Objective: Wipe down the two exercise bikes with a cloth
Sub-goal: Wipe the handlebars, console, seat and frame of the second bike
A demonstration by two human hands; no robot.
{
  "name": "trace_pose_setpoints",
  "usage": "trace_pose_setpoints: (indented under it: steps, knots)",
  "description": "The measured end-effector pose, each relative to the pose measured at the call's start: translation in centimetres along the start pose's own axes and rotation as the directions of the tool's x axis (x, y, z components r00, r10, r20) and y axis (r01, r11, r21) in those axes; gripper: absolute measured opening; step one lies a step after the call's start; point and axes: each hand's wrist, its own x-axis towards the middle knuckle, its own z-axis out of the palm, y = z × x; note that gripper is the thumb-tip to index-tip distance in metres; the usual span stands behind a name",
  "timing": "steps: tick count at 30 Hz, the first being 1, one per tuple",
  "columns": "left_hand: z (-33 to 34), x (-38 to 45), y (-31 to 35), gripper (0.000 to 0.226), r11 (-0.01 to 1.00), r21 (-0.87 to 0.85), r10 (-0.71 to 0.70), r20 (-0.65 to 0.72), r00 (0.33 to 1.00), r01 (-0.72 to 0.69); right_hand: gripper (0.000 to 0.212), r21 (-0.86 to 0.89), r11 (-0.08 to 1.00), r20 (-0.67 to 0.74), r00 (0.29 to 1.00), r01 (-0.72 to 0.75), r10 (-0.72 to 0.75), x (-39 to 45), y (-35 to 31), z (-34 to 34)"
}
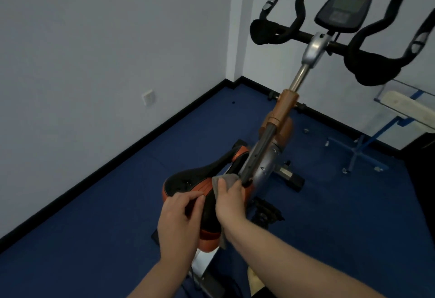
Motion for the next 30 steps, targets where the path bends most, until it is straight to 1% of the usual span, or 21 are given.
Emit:
trace_pose_setpoints:
  steps: [2, 5, 7, 9, 11, 14, 15, 16, 18, 19, 20, 21, 23, 24, 25, 26, 27, 28, 29, 30]
  knots:
    - [0.7, 0.1, 0.5, 0.009, 0.999, 0.050, -0.020, -0.030, 0.999, 0.022, 0.068, 0.044, 0.999, 0.034, 0.999, -0.011, 0.010, 0.3, 0.0, -0.6]
    - [2.1, 0.4, 1.5, 0.004, 0.985, 0.168, -0.021, -0.092, 0.996, 0.036, 0.059, 0.141, 0.988, 0.035, 0.997, -0.069, 0.065, 2.9, -2.0, -1.6]
    - [3.1, 0.6, 2.2, 0.008, 0.971, 0.230, -0.034, -0.133, 0.991, 0.065, 0.057, 0.110, 0.993, 0.046, 0.998, -0.047, 0.042, 3.0, -2.1, -1.6]
    - [4.1, 0.6, 2.7, 0.010, 0.950, 0.287, -0.071, -0.180, 0.981, 0.121, 0.061, 0.057, 0.998, 0.069, 0.998, 0.002, -0.006, 2.2, -1.2, -1.5]
    - [5.0, 0.4, 2.7, 0.009, 0.937, 0.313, -0.081, -0.244, 0.966, 0.157, 0.062, 0.037, 0.999, 0.093, 0.996, 0.011, -0.015, 3.1, -0.9, -1.9]
    - [5.5, 0.3, 2.2, 0.010, 0.924, 0.341, -0.072, -0.294, 0.953, 0.175, 0.060, 0.108, 0.994, 0.065, 0.998, -0.016, 0.009, 6.2, -2.3, -2.7]
    - [5.6, 0.2, 2.1, 0.010, 0.920, 0.352, -0.064, -0.301, 0.951, 0.173, 0.060, 0.106, 0.994, 0.057, 0.998, -0.013, 0.007, 6.6, -2.5, -2.7]
    - [5.6, 0.2, 2.0, 0.010, 0.919, 0.358, -0.054, -0.309, 0.950, 0.168, 0.062, 0.054, 0.999, 0.059, 0.998, -0.007, 0.003, 6.3, -2.5, -2.7]
    - [5.7, 0.0, 2.1, 0.010, 0.919, 0.360, -0.039, -0.325, 0.945, 0.162, 0.069, -0.131, 0.991, 0.072, 0.997, 0.036, -0.027, 5.3, -1.5, -2.5]
    - [5.7, 0.0, 2.2, 0.010, 0.918, 0.361, -0.035, -0.334, 0.942, 0.163, 0.072, -0.190, 0.980, 0.092, 0.995, 0.056, -0.039, 5.2, -1.0, -2.5]
    - [5.8, 0.0, 2.2, 0.010, 0.918, 0.360, -0.034, -0.344, 0.938, 0.165, 0.073, -0.192, 0.979, 0.101, 0.994, 0.062, -0.043, 5.5, -1.0, -2.7]
    - [5.8, -0.1, 2.3, 0.010, 0.919, 0.358, -0.032, -0.354, 0.935, 0.167, 0.073, -0.140, 0.989, 0.095, 0.995, 0.054, -0.041, 6.4, -1.3, -2.9]
    - [5.9, -0.1, 2.3, 0.011, 0.921, 0.353, -0.022, -0.368, 0.930, 0.161, 0.069, 0.025, 0.998, 0.064, 0.996, 0.056, -0.058, 8.0, -2.4, -3.5]
    - [5.9, -0.1, 2.3, 0.011, 0.923, 0.350, -0.022, -0.370, 0.929, 0.161, 0.067, 0.068, 0.994, 0.058, 0.994, 0.090, -0.094, 8.2, -2.6, -3.7]
    - [5.9, -0.1, 2.3, 0.011, 0.923, 0.348, -0.023, -0.370, 0.929, 0.162, 0.069, 0.063, 0.987, 0.072, 0.985, 0.151, -0.155, 7.8, -2.5, -4.0]
    - [5.9, -0.1, 2.3, 0.011, 0.923, 0.349, -0.022, -0.374, 0.927, 0.162, 0.072, 0.021, 0.969, 0.100, 0.964, 0.245, -0.245, 7.4, -2.1, -4.4]
    - [6.0, -0.2, 2.2, 0.011, 0.923, 0.349, -0.019, -0.381, 0.924, 0.163, 0.073, -0.074, 0.928, 0.131, 0.926, 0.365, -0.354, 7.3, -1.4, -5.0]
    - [6.0, -0.2, 2.2, 0.011, 0.924, 0.347, -0.016, -0.390, 0.921, 0.163, 0.071, -0.219, 0.841, 0.170, 0.868, 0.494, -0.466, 7.6, -1.0, -5.6]
    - [6.0, -0.2, 2.1, 0.010, 0.924, 0.345, -0.013, -0.397, 0.918, 0.162, 0.065, -0.357, 0.708, 0.222, 0.792, 0.609, -0.569, 8.4, -1.0, -6.3]
    - [6.0, -0.2, 2.1, 0.010, 0.925, 0.345, -0.006, -0.403, 0.915, 0.158, 0.058, -0.450, 0.568, 0.291, 0.714, 0.689, -0.637, 9.5, -1.5, -6.8]
